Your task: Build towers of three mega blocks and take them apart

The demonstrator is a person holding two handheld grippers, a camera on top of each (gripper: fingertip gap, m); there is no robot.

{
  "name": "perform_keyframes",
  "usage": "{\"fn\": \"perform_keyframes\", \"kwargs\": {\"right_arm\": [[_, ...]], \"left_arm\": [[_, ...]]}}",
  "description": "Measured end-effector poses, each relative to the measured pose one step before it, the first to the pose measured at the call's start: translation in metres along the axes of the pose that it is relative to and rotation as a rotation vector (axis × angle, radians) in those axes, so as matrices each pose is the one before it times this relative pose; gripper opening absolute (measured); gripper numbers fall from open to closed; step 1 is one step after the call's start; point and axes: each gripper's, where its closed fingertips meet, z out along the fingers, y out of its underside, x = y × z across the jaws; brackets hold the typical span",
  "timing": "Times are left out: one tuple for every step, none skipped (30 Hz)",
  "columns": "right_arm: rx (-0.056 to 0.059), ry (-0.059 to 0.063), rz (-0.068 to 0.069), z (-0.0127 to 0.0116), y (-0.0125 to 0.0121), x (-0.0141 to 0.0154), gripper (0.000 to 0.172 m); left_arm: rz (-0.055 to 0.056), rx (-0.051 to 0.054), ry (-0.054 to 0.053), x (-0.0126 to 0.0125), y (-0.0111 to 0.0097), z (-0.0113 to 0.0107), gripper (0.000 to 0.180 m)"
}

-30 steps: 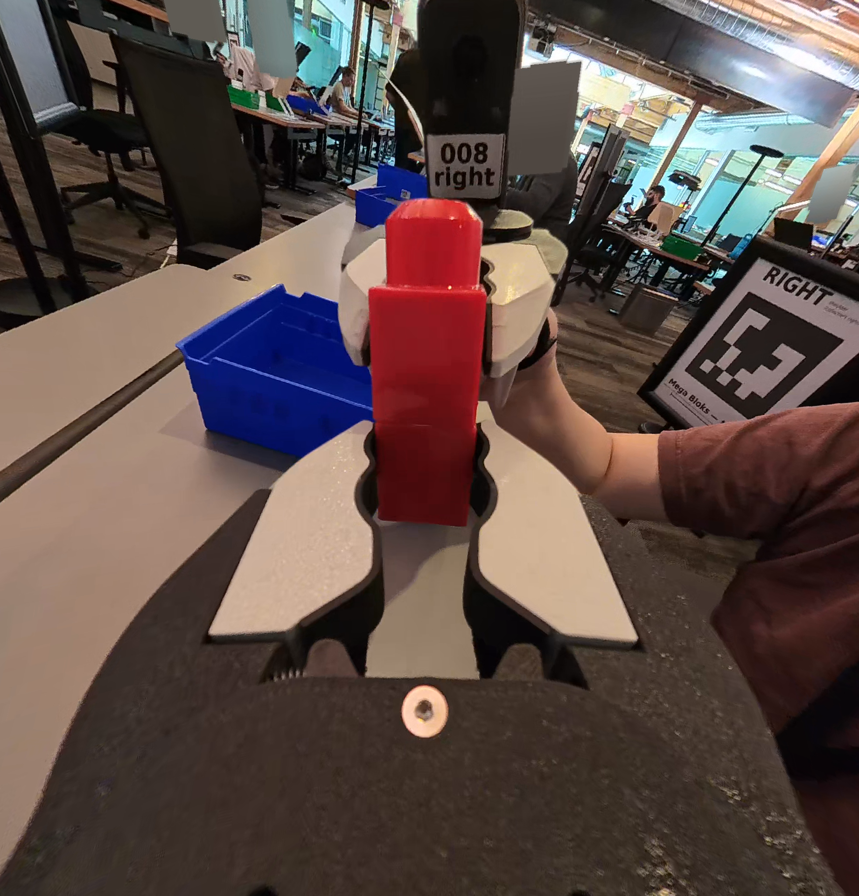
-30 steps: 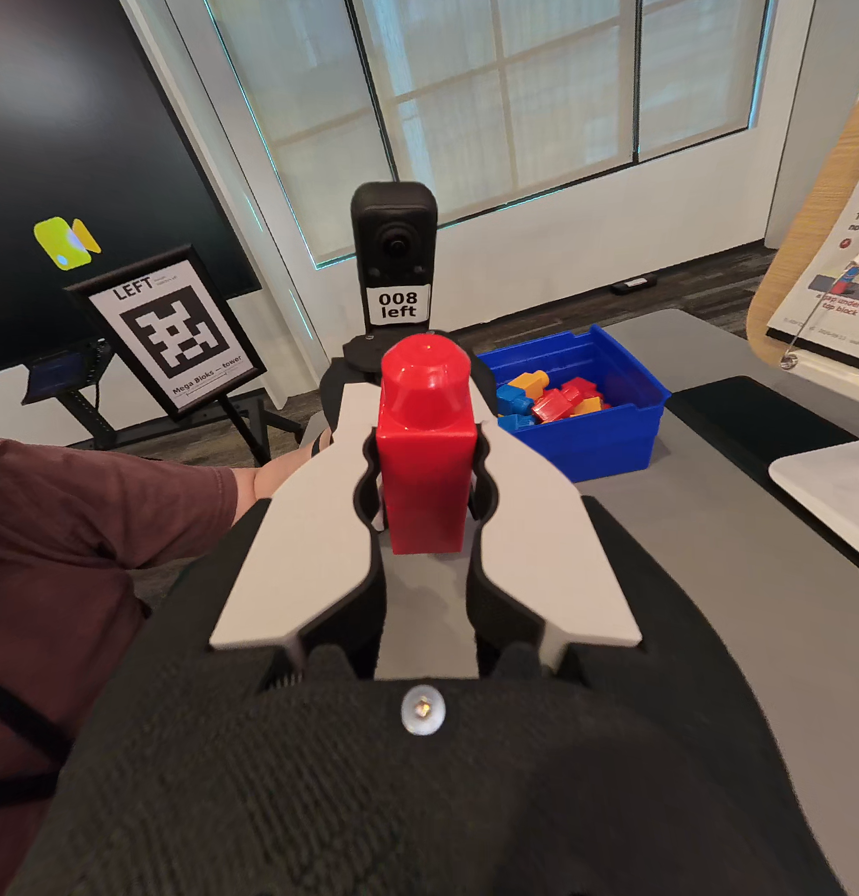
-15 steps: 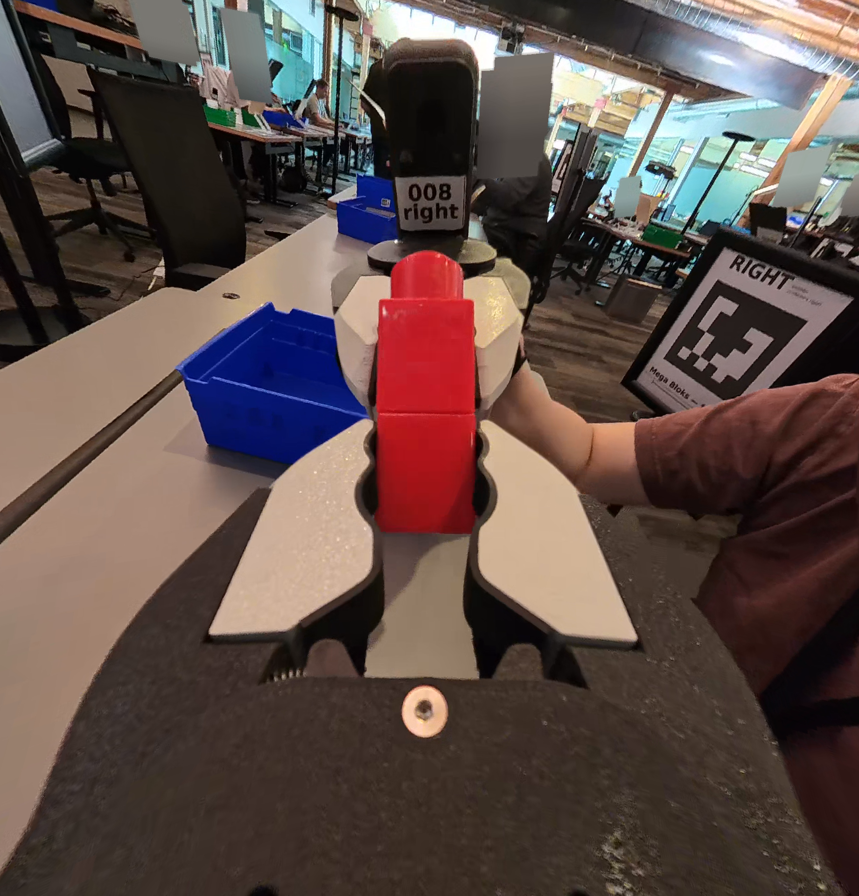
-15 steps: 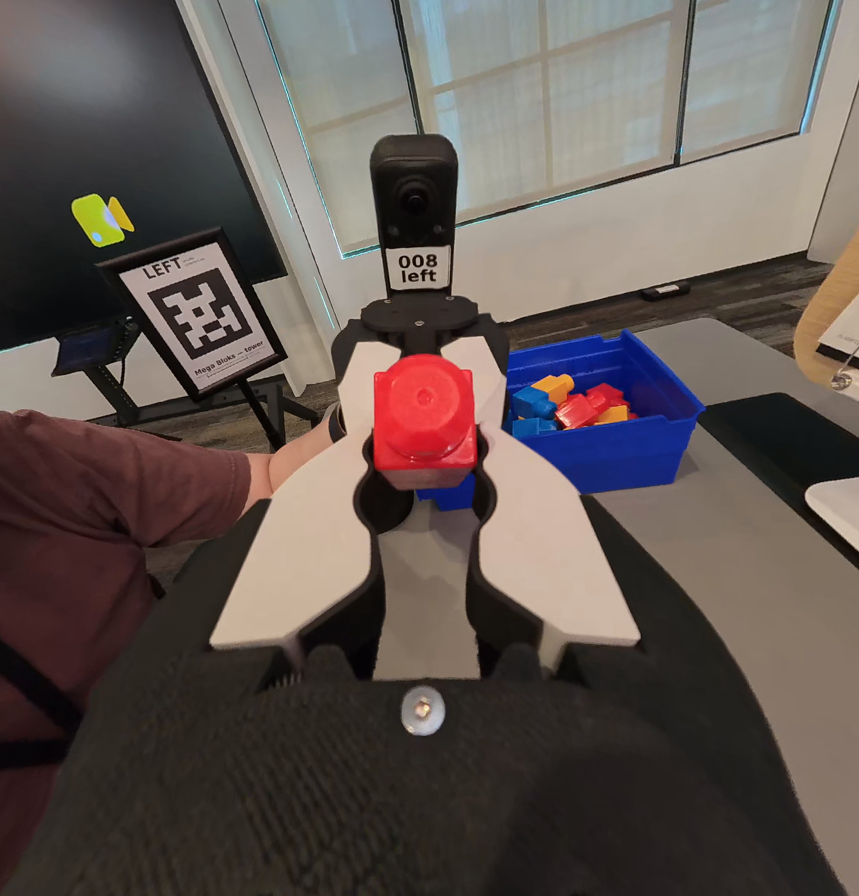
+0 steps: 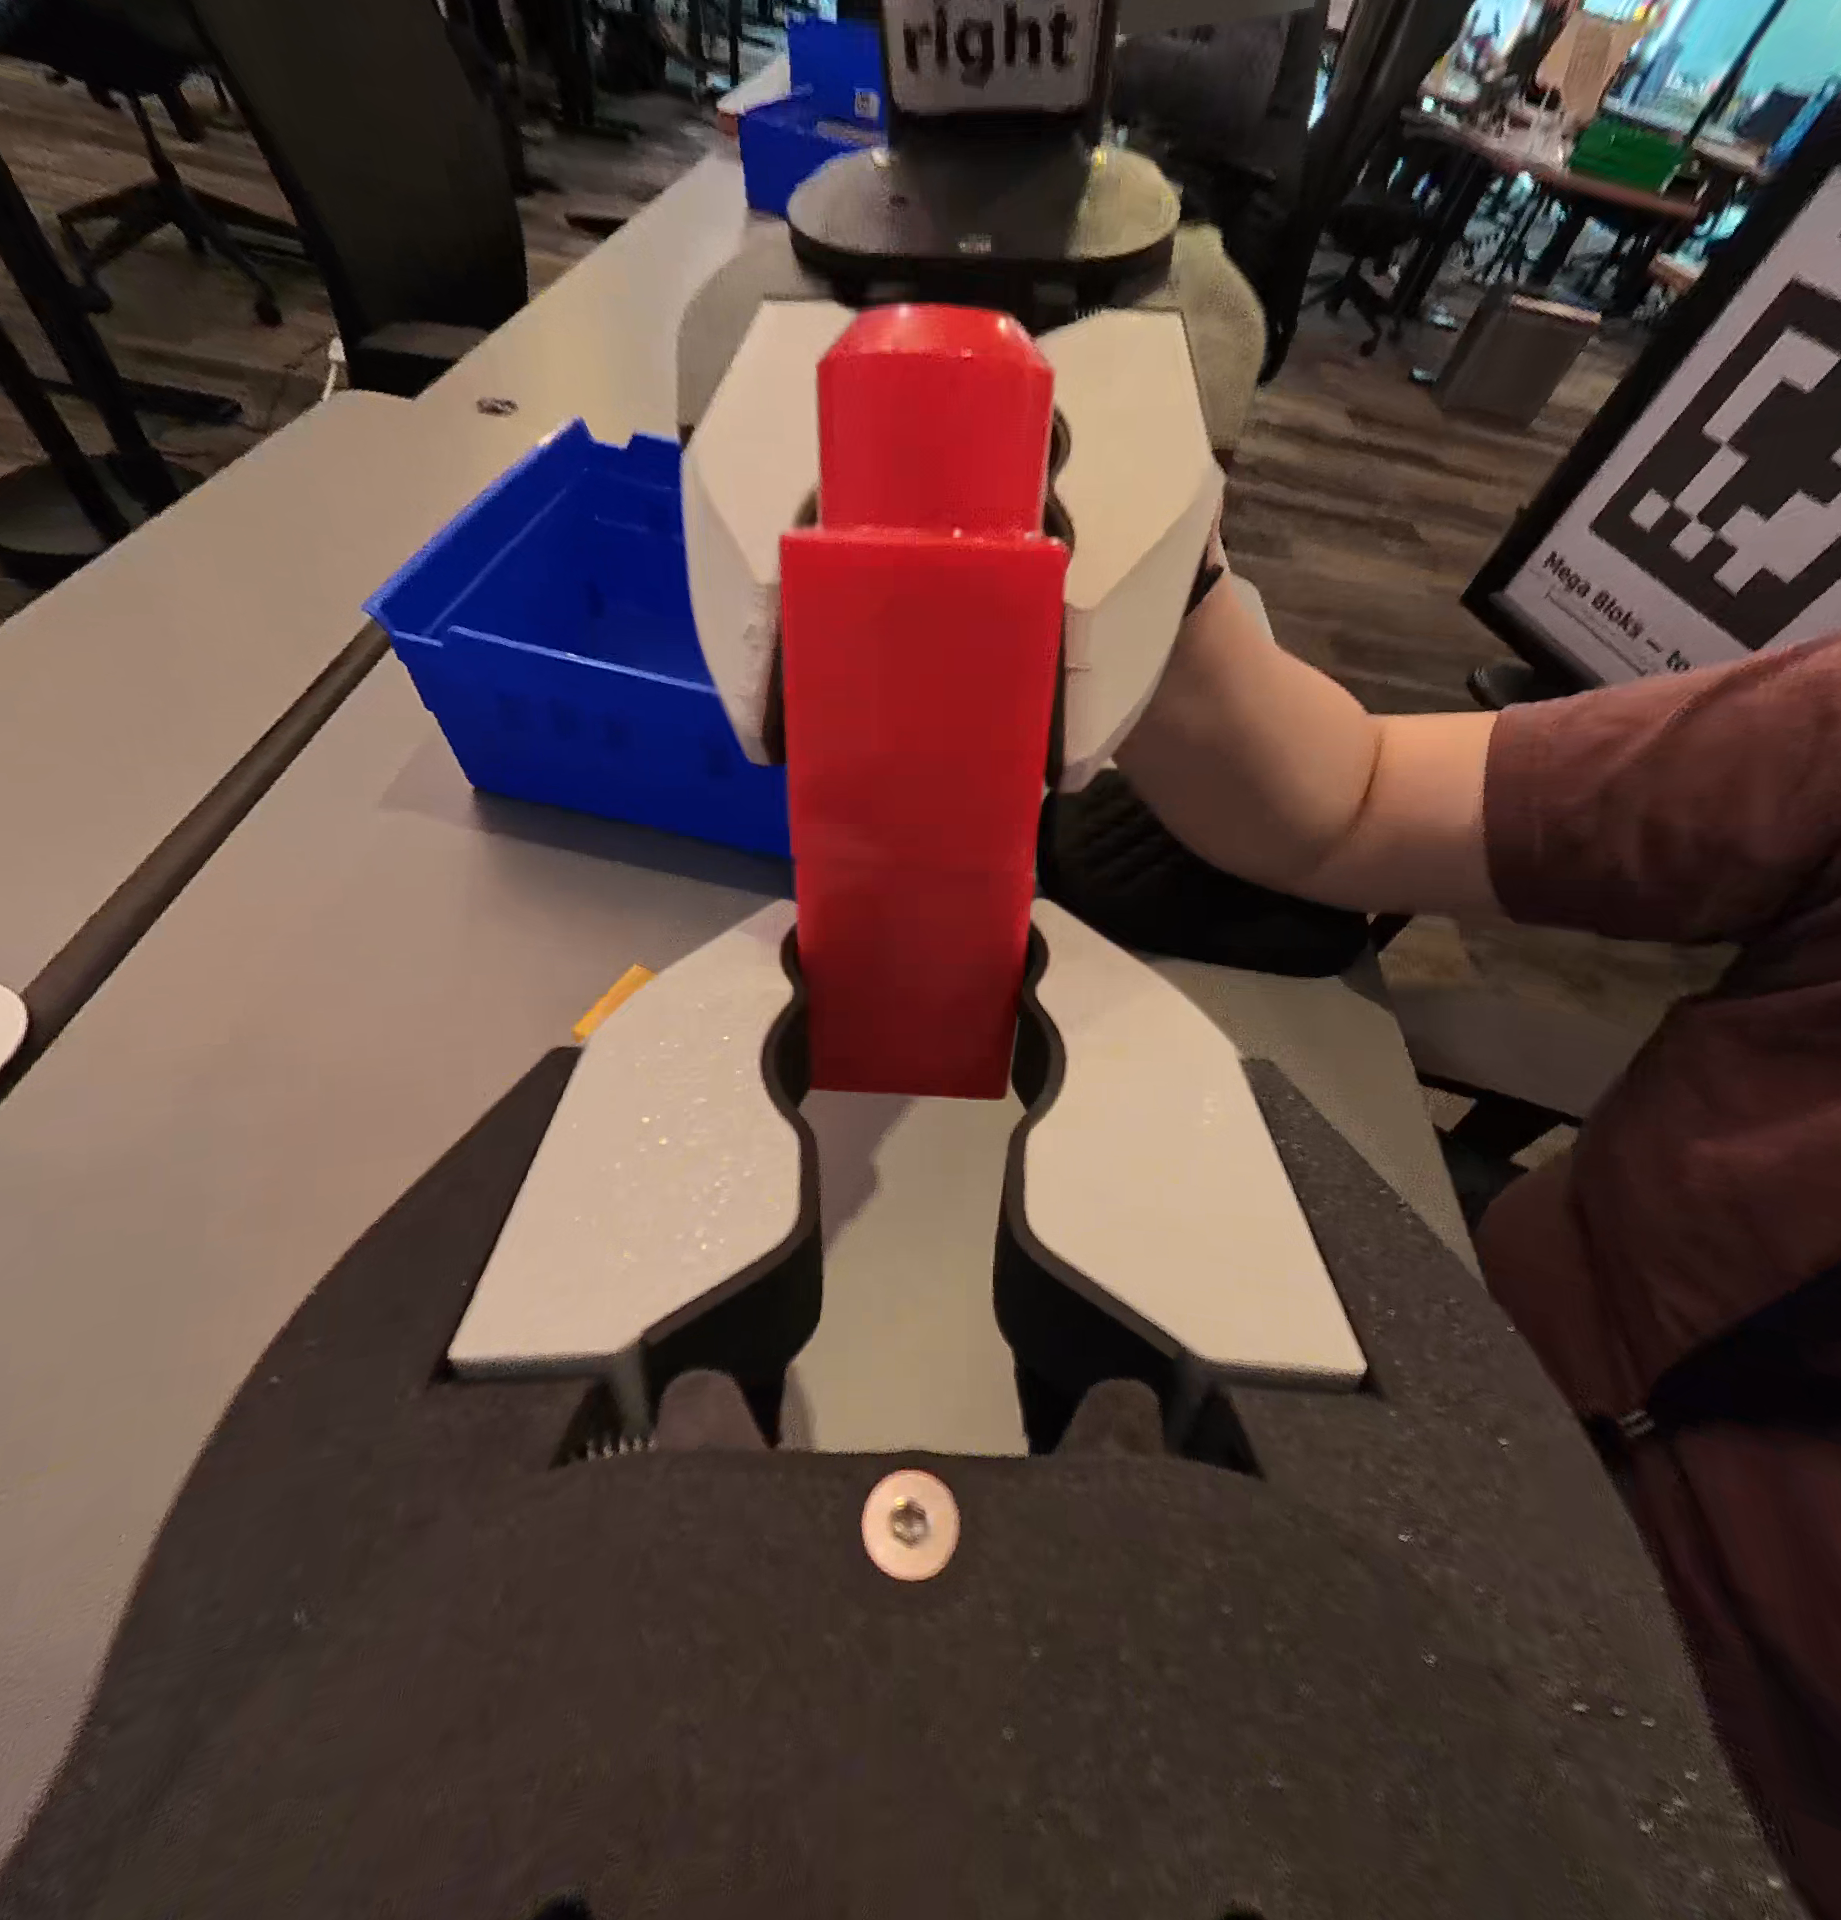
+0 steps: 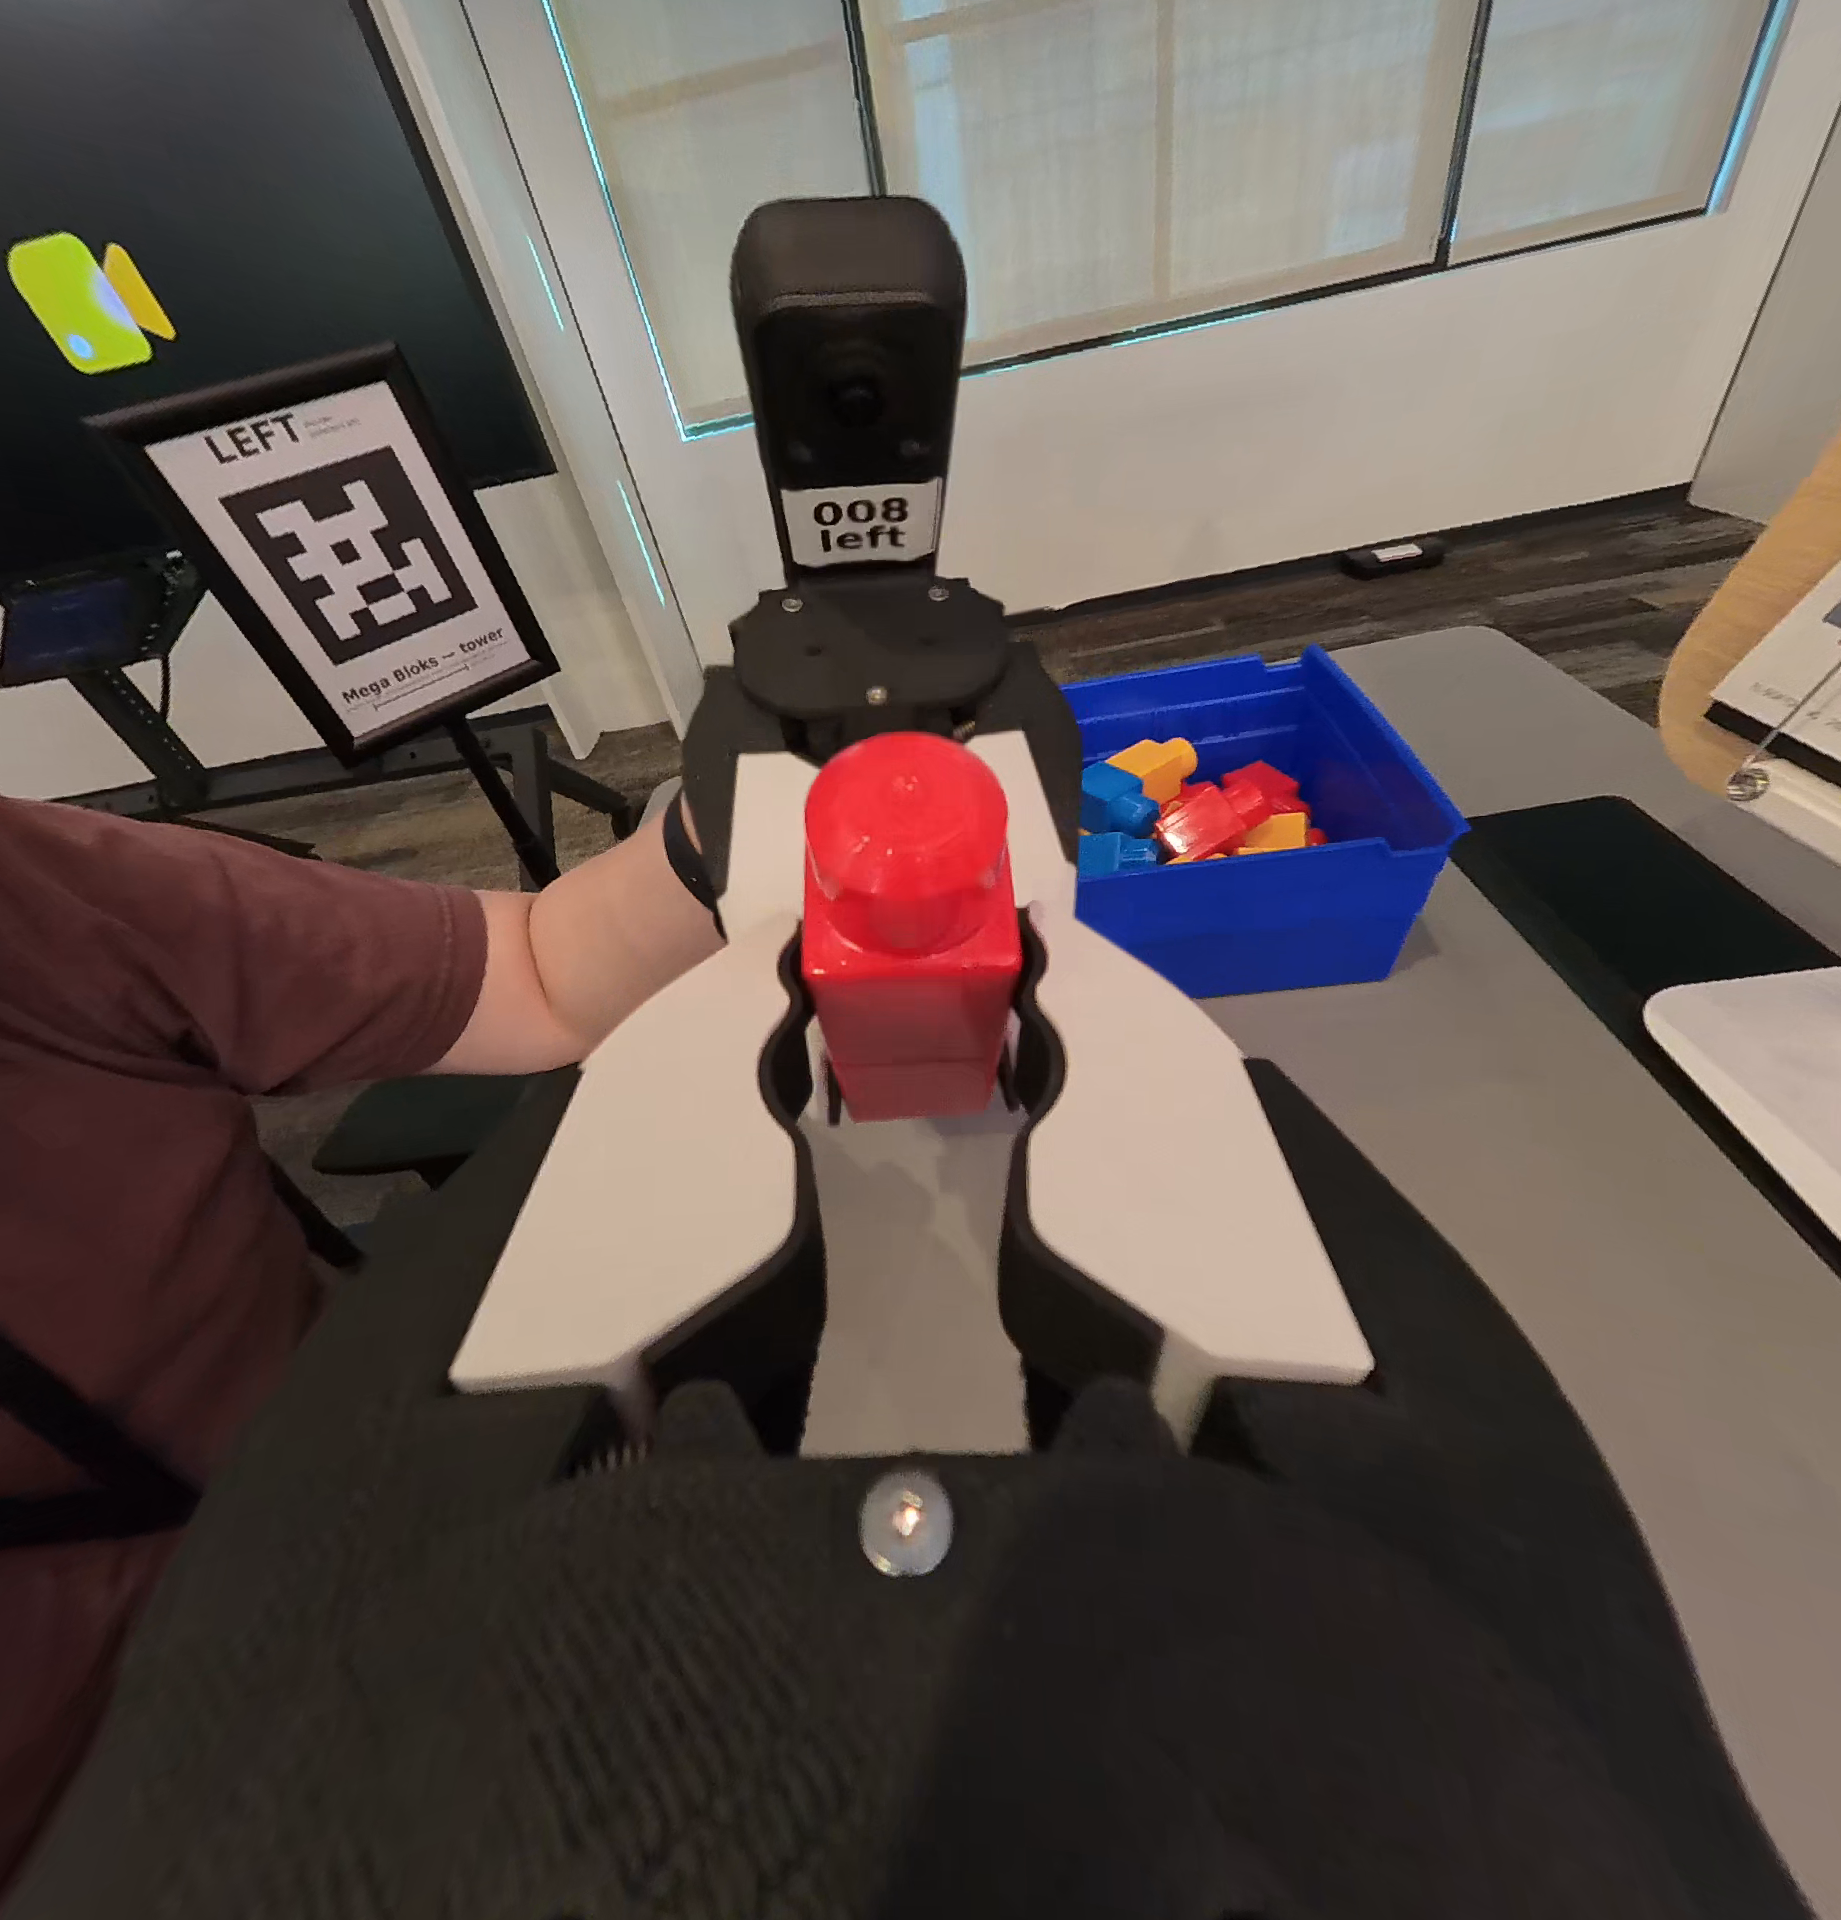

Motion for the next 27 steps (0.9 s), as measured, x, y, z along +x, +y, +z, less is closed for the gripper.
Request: {"fn": "perform_keyframes", "kwargs": {"right_arm": [[-0.0017, -0.0034, -0.0024, 0.00073, 0.00063, -0.00033, 0.037], [0.0062, -0.0015, -0.0025, 0.00005, -0.00064, -0.00008, 0.037], [0.0156, -0.0021, 0.0027, -0.00043, -0.00217, -0.00033, 0.037], [0.0198, -0.0044, 0.0041, -0.00044, -0.00282, -0.00073, 0.037], [0.0180, -0.0082, 0.0148, -0.00042, -0.00275, -0.00090, 0.037], [0.0234, -0.0110, 0.0202, -0.00052, -0.00331, -0.00098, 0.042], [0.0251, -0.0001, 0.0228, -0.00078, -0.00353, 0.00088, 0.052], [0.0162, -0.0012, 0.0134, -0.00090, -0.00204, 0.00084, 0.050], [-0.0006, -0.0071, -0.0004, -0.00032, 0.00070, -0.00011, 0.040], [-0.0011, -0.0045, -0.0022, 0.00042, 0.00054, -0.00034, 0.037], [-0.0033, 0.0017, -0.0054, 0.00055, 0.00075, 0.00016, 0.037], [-0.0090, 0.0019, -0.0110, 0.00012, 0.00114, -0.00011, 0.037], [-0.0167, -0.0027, -0.0024, -0.00002, 0.00187, -0.00078, 0.037], [-0.0189, -0.0020, -0.0016, -0.00009, 0.00219, -0.00053, 0.037], [-0.0099, -0.0043, -0.0045, 0.00007, 0.00132, -0.00095, 0.037], [-0.0063, -0.0009, -0.0042, -0.00017, 0.00065, -0.00046, 0.037], [-0.0023, -0.0034, -0.0024, -0.00029, 0.00000, -0.00074, 0.037], [0.0004, -0.0068, -0.0002, -0.00030, -0.00028, -0.00112, 0.037], [-0.0046, -0.0046, 0.0027, -0.00003, 0.00055, -0.00070, 0.037], [-0.0028, -0.0001, -0.0001, 0.00012, 0.00059, 0.00026, 0.037], [-0.0023, -0.0020, 0.0011, 0.00017, 0.00077, 0.00019, 0.037], [-0.0009, -0.0035, 0.0019, 0.00006, 0.00046, 0.00010, 0.037], [0.0038, -0.0004, 0.0052, -0.00002, -0.00018, 0.00057, 0.037], [0.0045, 0.0014, 0.0063, 0.00024, -0.00028, 0.00063, 0.037], [0.0039, 0.0029, 0.0043, 0.00028, -0.00033, 0.00062, 0.037], [0.0037, 0.0068, -0.0007, 0.00016, -0.00045, 0.00084, 0.037], [0.0044, 0.0084, -0.0018, 0.00009, -0.00088, 0.00084, 0.037]], "left_arm": [[0.0051, -0.0130, -0.0007, 0.00043, 0.00216, 0.00250, 0.035], [0.0007, -0.0019, -0.0009, 0.00015, 0.00008, 0.00151, 0.035], [-0.0057, 0.0119, 0.0064, 0.00057, -0.00183, 0.00044, 0.035], [-0.0121, 0.0185, 0.0148, 0.00141, -0.00253, -0.00051, 0.035], [-0.0128, 0.0152, 0.0157, 0.00120, -0.00216, -0.00064, 0.035], [-0.0083, 0.0088, 0.0158, 0.00163, -0.00096, -0.00026, 0.035], [-0.0036, 0.0036, 0.0101, 0.00131, -0.00027, 0.00043, 0.035], [-0.0016, 0.0048, -0.0048, -0.00056, -0.00060, 0.00088, 0.035], [-0.0028, 0.0004, -0.0049, -0.00065, 0.00013, 0.00134, 0.035], [-0.0071, -0.0035, -0.0026, -0.00073, 0.00085, 0.00157, 0.035], [-0.0082, -0.0009, 0.0061, 0.00011, 0.00081, 0.00154, 0.035], [-0.0077, -0.0029, 0.0115, 0.00098, 0.00100, 0.00136, 0.035], [-0.0028, -0.0072, 0.0116, 0.00123, 0.00151, 0.00134, 0.035], [-0.0010, -0.0111, 0.0056, 0.00067, 0.00170, 0.00128, 0.035], [0.0038, -0.0067, 0.0010, 0.00027, 0.00108, 0.00118, 0.035], [0.0050, -0.0004, 0.0019, 0.00056, 0.00036, 0.00083, 0.035], [-0.0014, 0.0032, 0.0074, 0.00072, -0.00029, 0.00026, 0.035], [-0.0054, 0.0059, 0.0168, 0.00166, -0.00063, -0.00010, 0.035], [-0.0067, -0.0007, 0.0147, 0.00133, 0.00046, 0.00023, 0.035], [0.0012, -0.0009, 0.0009, -0.00012, 0.00051, 0.00027, 0.035], [0.0021, -0.0021, 0.0003, -0.00018, 0.00075, 0.00033, 0.035], [-0.0020, -0.0022, 0.0029, 0.00002, 0.00050, 0.00009, 0.035], [-0.0028, 0.0023, -0.0006, -0.00037, -0.00023, -0.00016, 0.035], [-0.0046, 0.0007, 0.0005, -0.00029, -0.00010, -0.00020, 0.035], [-0.0027, 0.0014, 0.0000, -0.00039, -0.00010, -0.00033, 0.035], [-0.0023, 0.0038, 0.0014, -0.00019, -0.00044, -0.00038, 0.035], [-0.0021, 0.0058, 0.0008, -0.00050, -0.00061, -0.00042, 0.035]]}}
